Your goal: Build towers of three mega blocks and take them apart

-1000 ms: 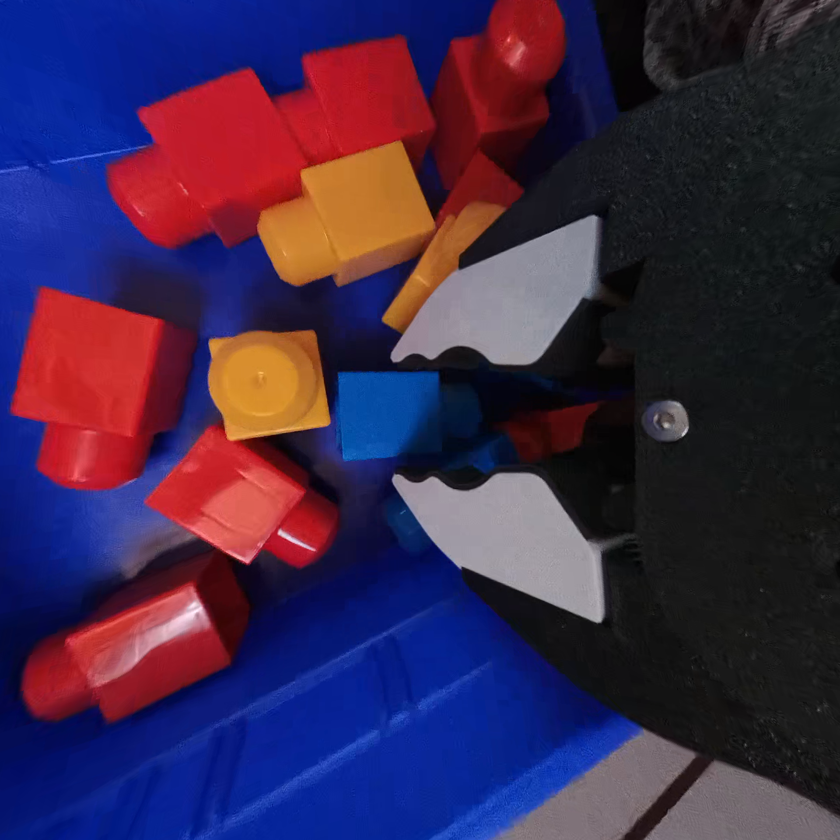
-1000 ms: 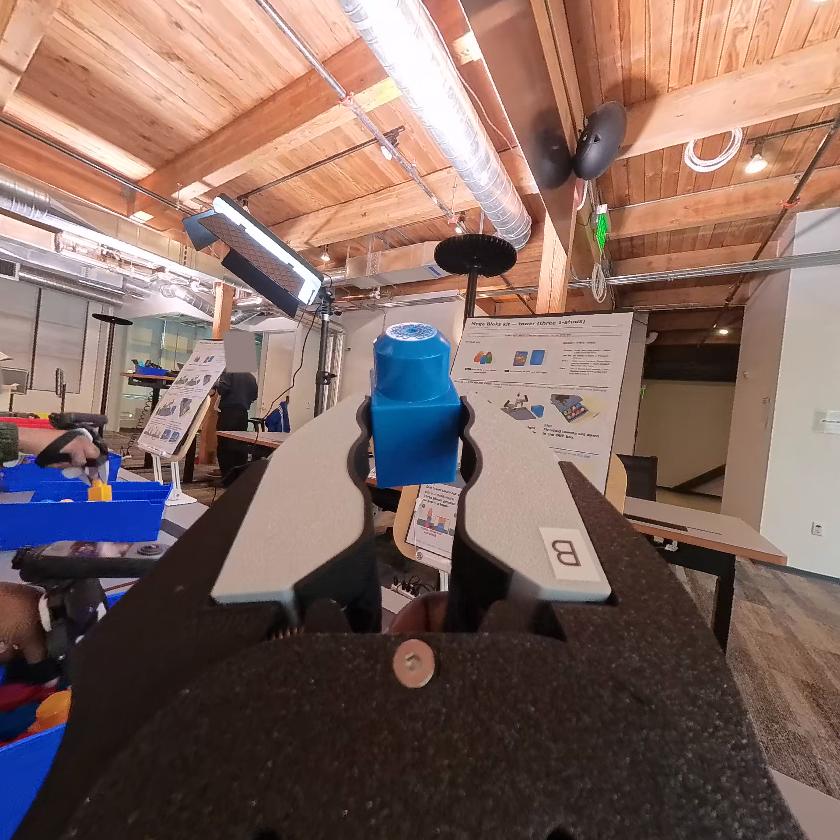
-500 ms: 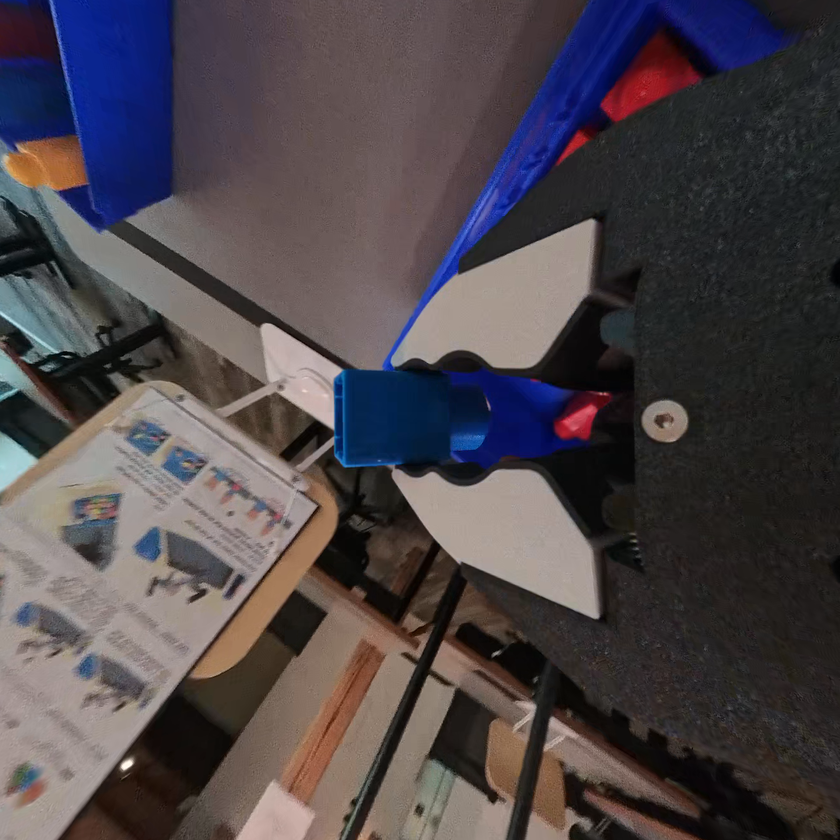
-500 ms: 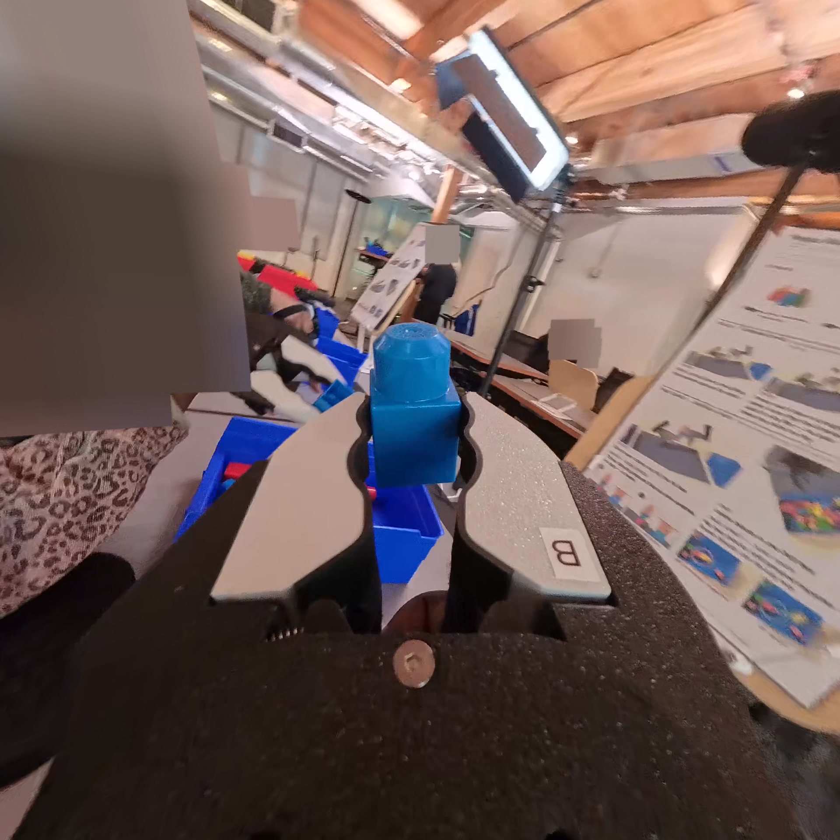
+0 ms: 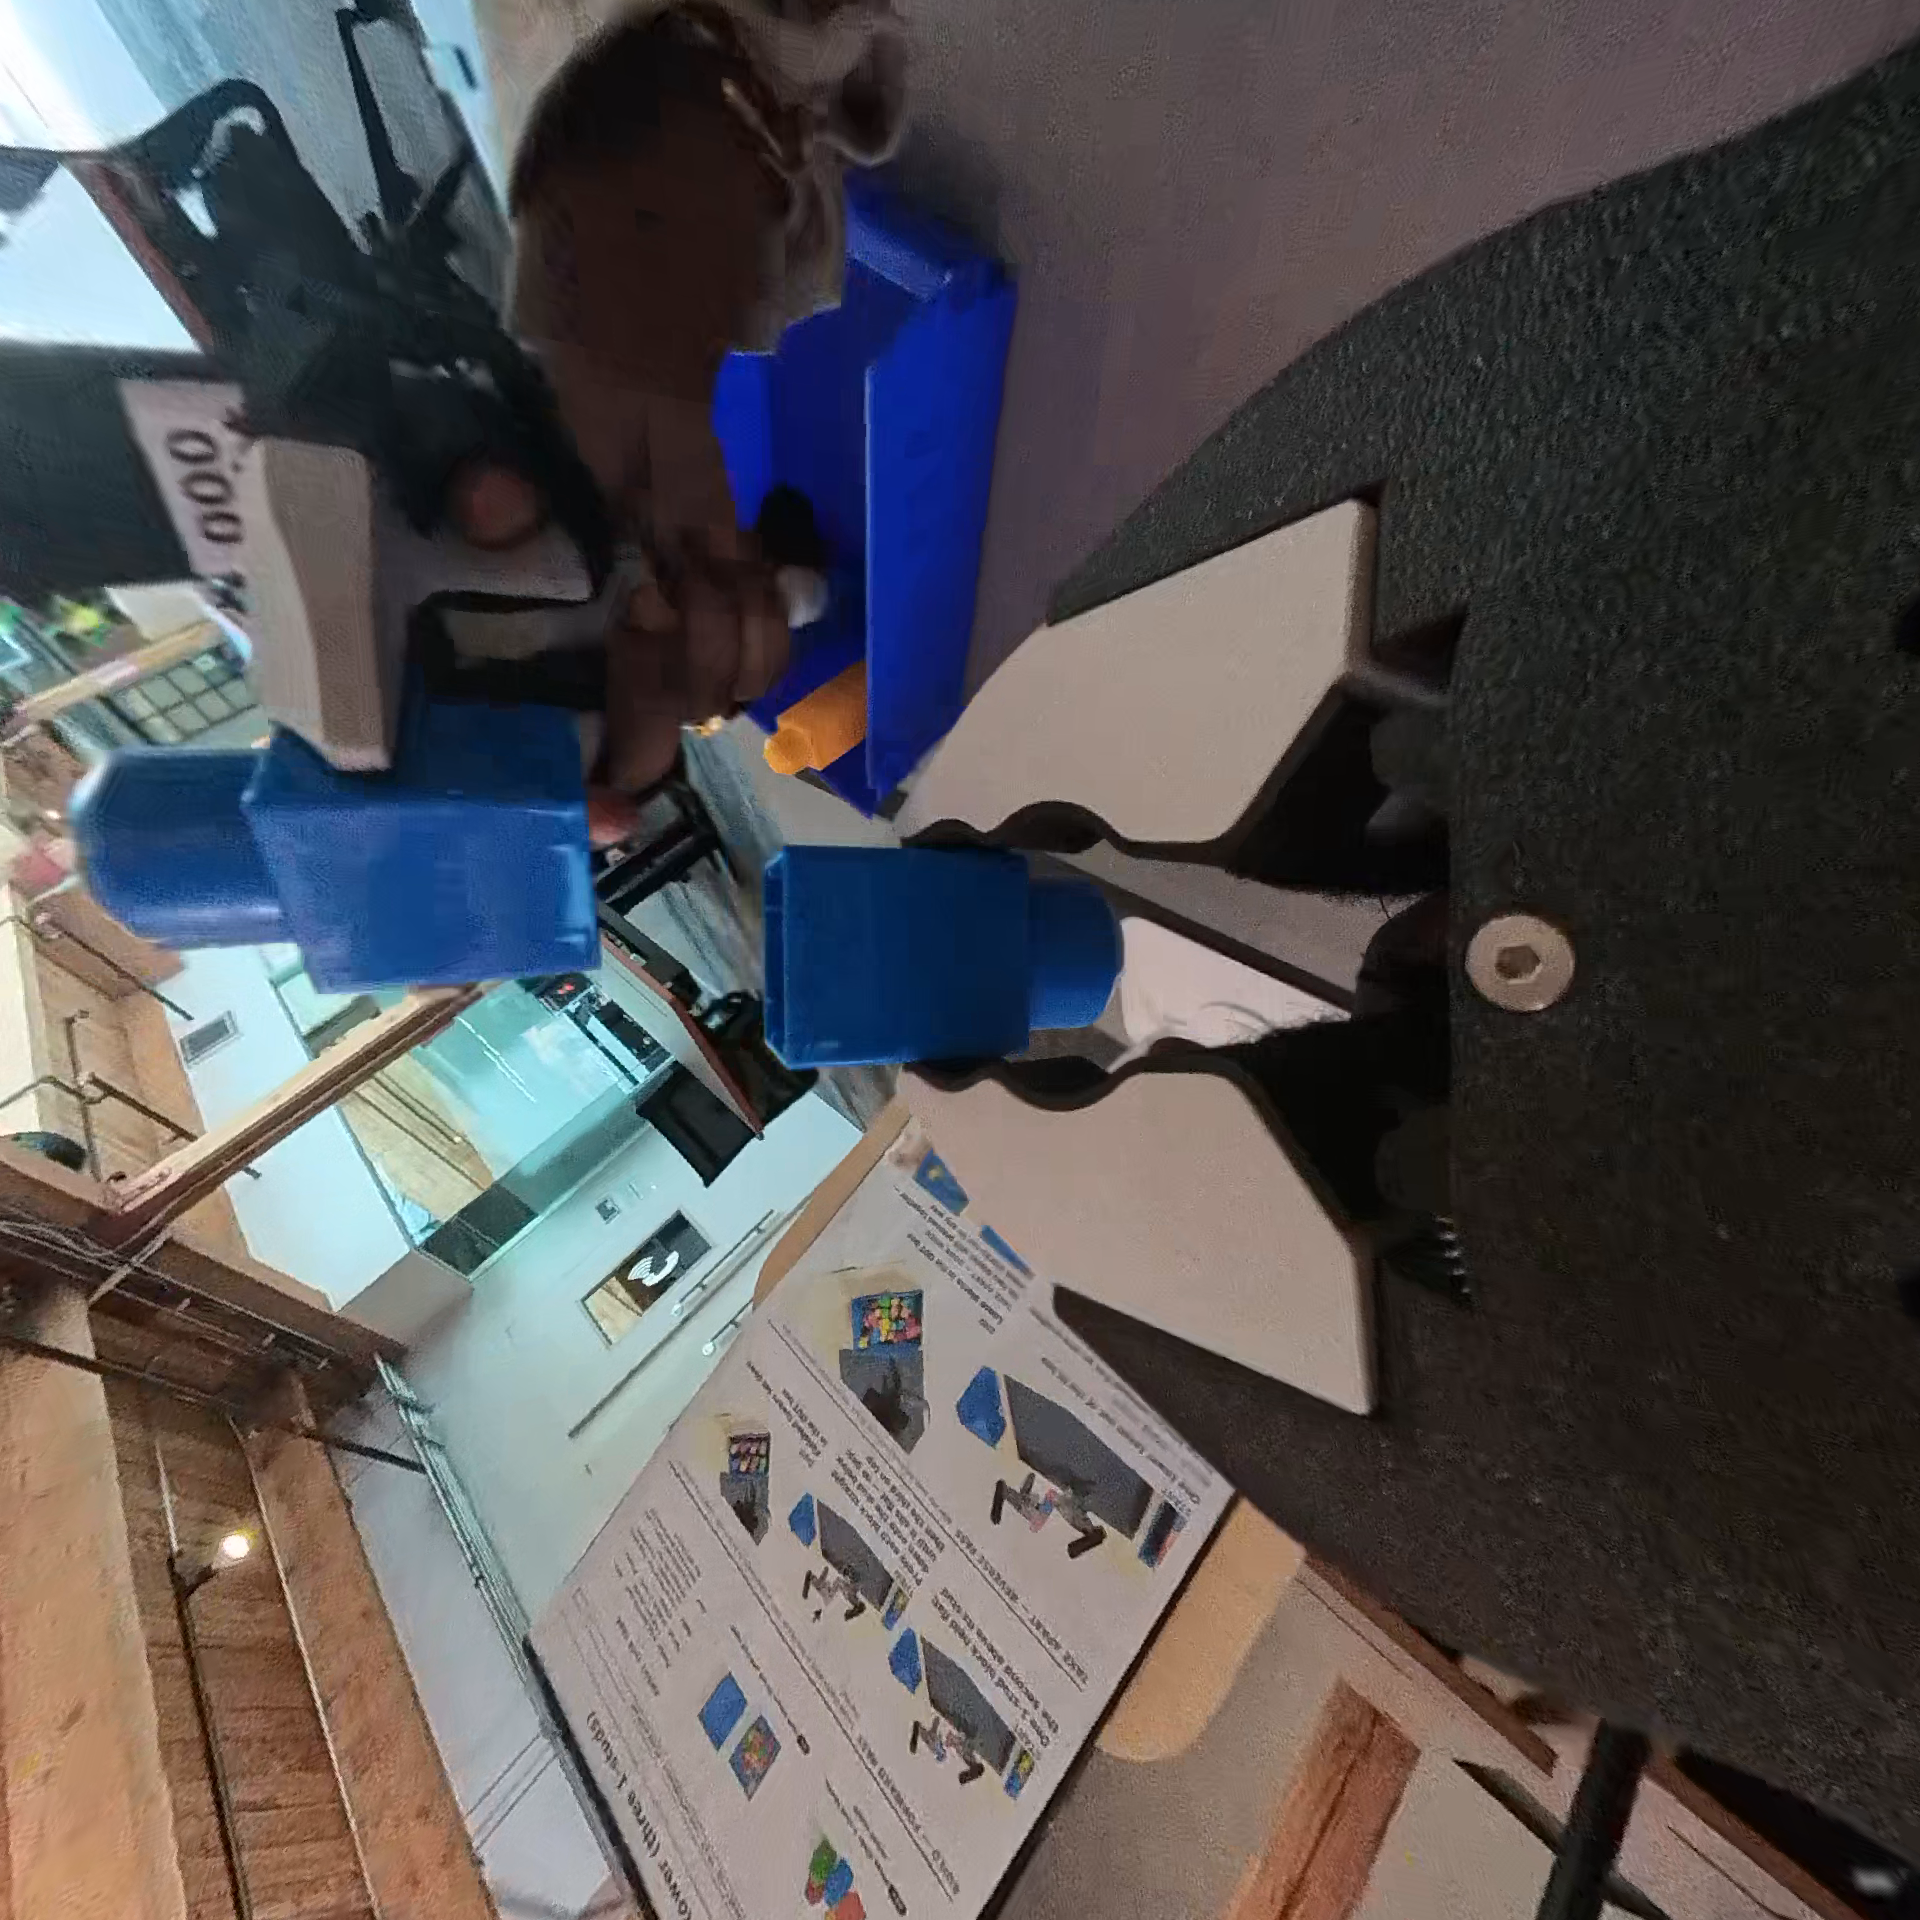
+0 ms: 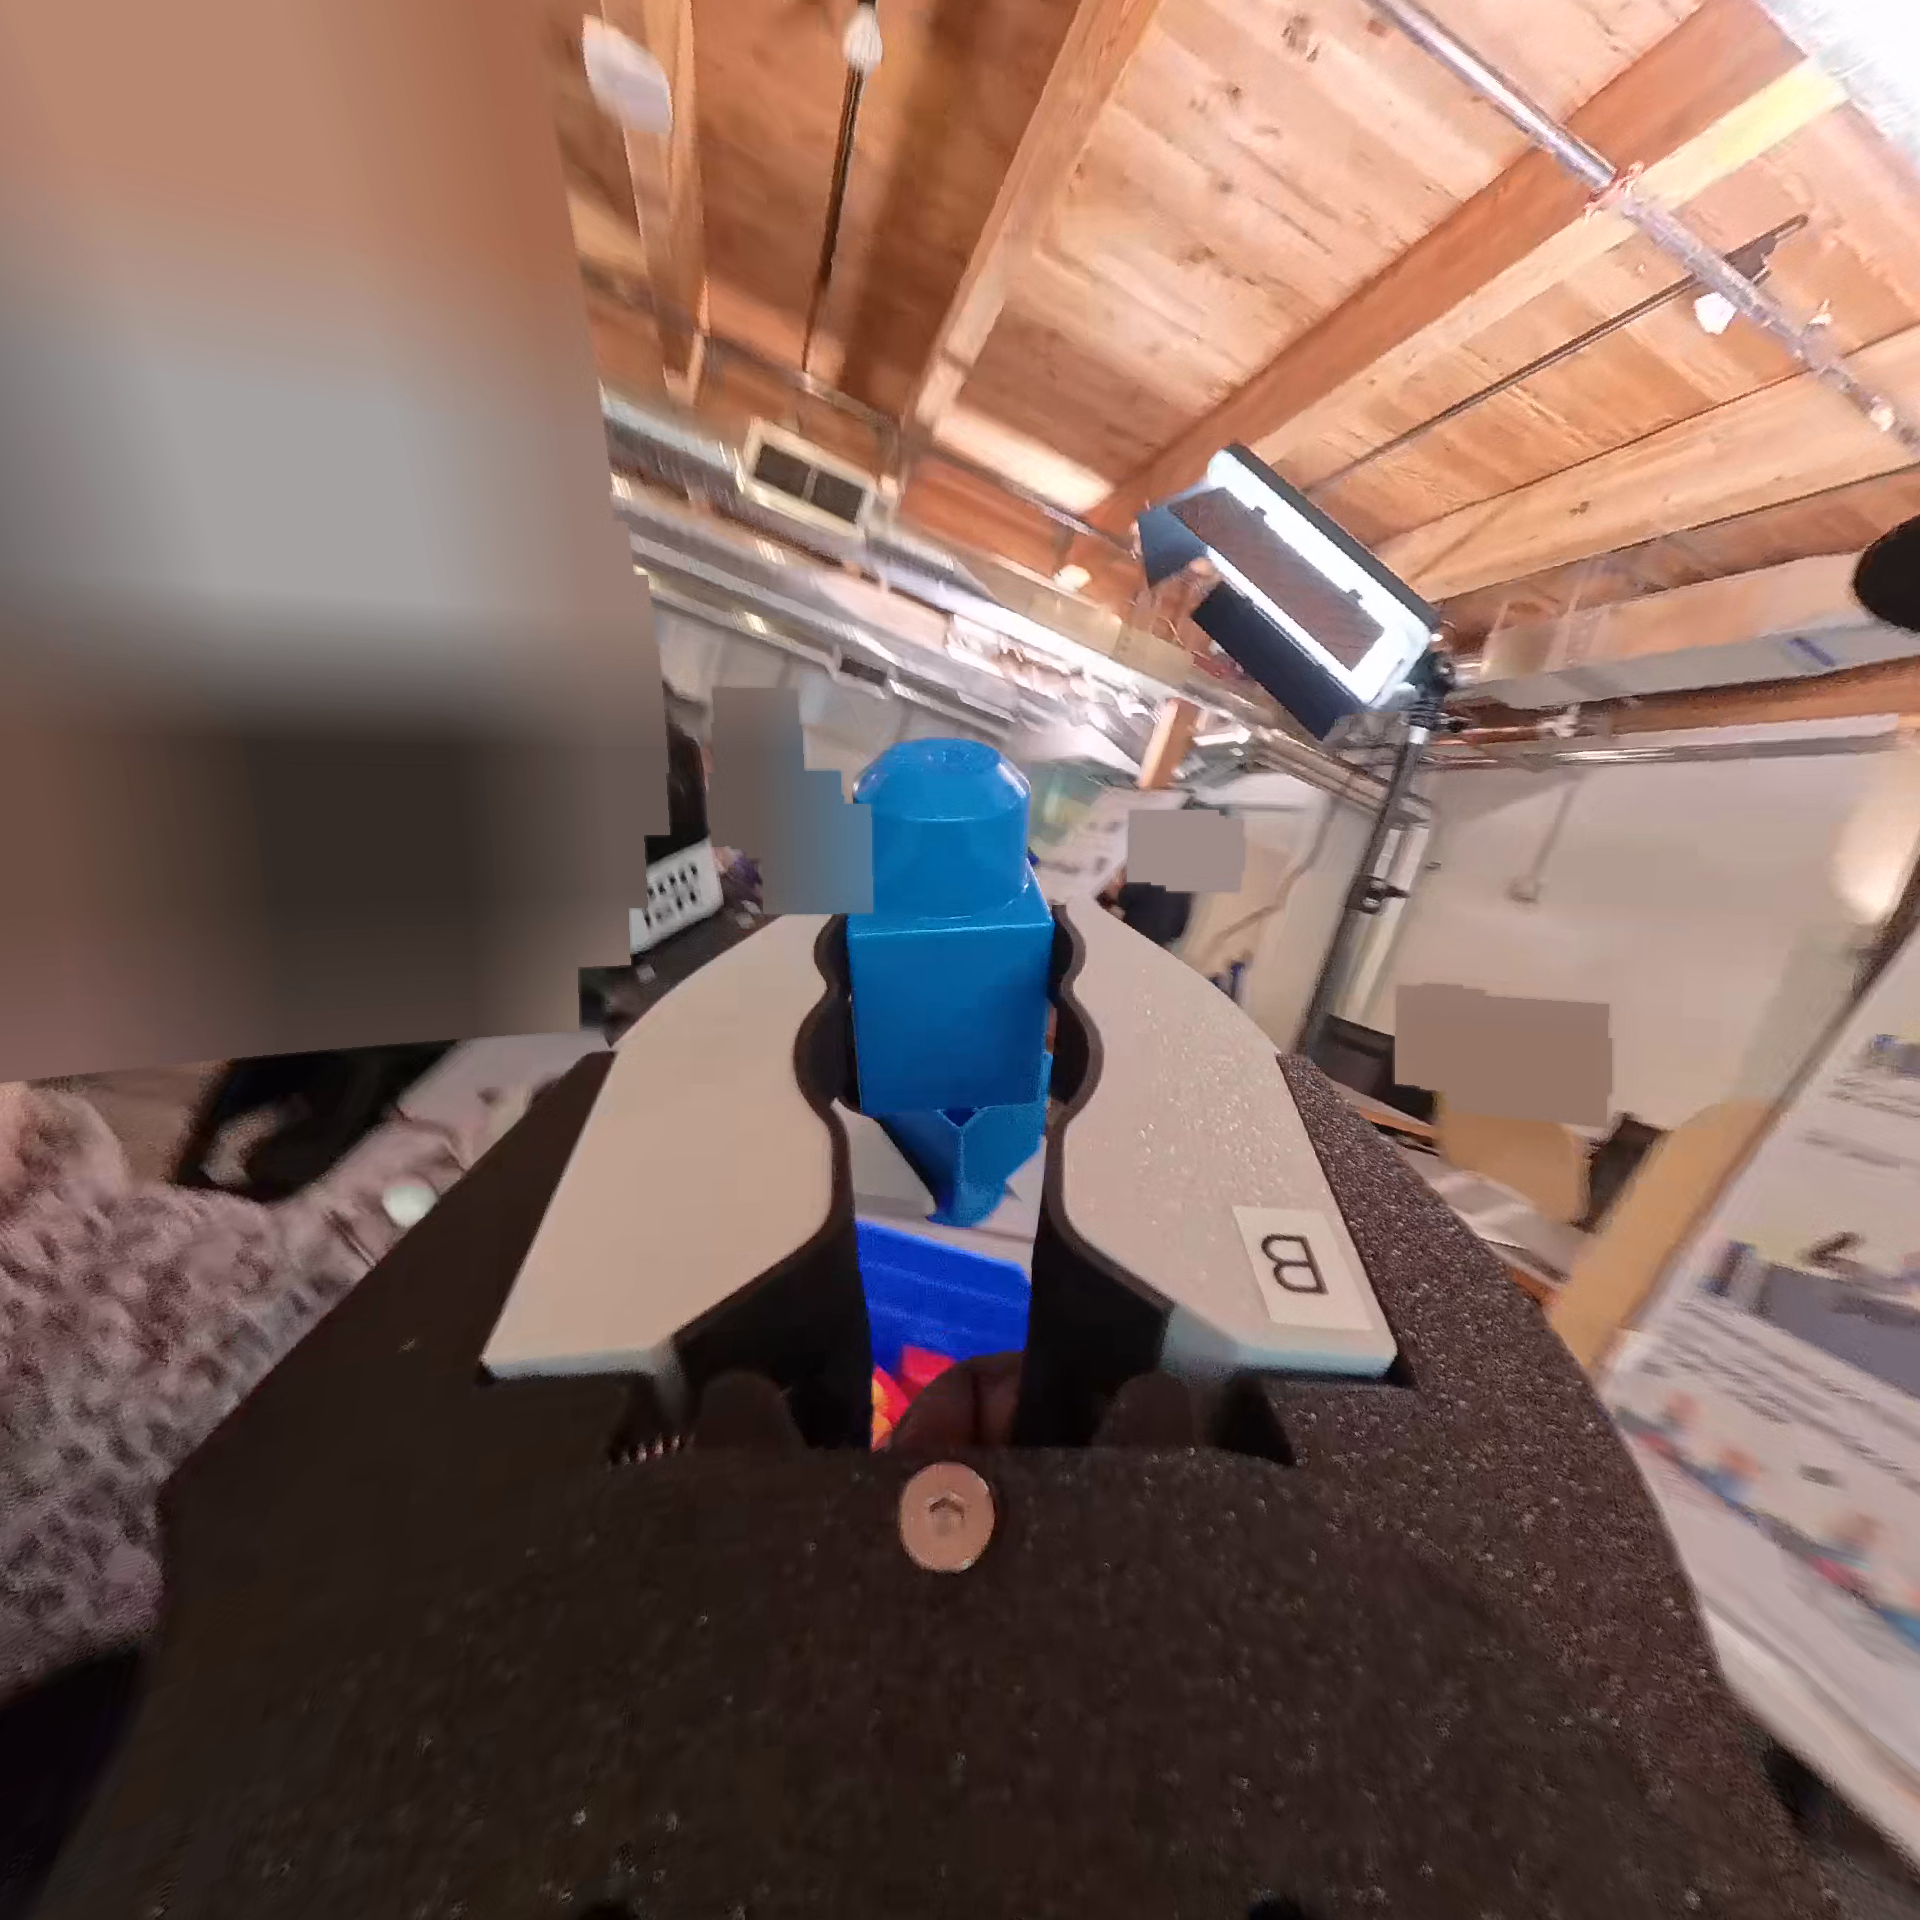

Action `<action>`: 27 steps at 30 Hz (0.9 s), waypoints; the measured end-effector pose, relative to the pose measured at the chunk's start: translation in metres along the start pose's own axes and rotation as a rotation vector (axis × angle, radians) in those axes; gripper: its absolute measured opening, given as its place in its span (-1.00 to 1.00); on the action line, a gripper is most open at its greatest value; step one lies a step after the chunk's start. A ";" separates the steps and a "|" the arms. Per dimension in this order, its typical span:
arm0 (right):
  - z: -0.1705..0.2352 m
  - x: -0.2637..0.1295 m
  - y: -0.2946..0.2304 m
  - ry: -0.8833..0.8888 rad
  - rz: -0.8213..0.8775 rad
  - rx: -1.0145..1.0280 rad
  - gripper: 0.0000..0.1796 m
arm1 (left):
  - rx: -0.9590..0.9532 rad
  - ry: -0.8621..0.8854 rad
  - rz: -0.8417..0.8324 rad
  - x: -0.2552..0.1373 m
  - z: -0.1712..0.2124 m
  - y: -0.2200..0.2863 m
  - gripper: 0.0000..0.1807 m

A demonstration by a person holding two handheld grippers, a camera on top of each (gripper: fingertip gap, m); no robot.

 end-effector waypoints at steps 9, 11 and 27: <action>0.046 -0.018 0.010 -1.175 0.243 -0.966 -0.60 | 0.196 -0.442 -0.011 -0.016 0.030 -0.004 -0.60; 0.058 -0.010 0.014 -1.273 0.265 -1.063 -0.60 | 0.235 -0.503 -0.053 -0.016 0.026 -0.004 -0.60; 0.064 0.023 0.010 -1.381 0.385 -1.225 -0.60 | 0.759 -0.555 -0.312 0.018 0.014 0.002 -0.61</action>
Point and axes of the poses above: each gripper's, where its closed fingertips meet, x out along the fingers, z out of its underside, y = z × x across the jaws, the point moved 5 cm from there along -x, back along the fingers, and after that the axes turned 15 degrees about -z, right-handed, at the moved point
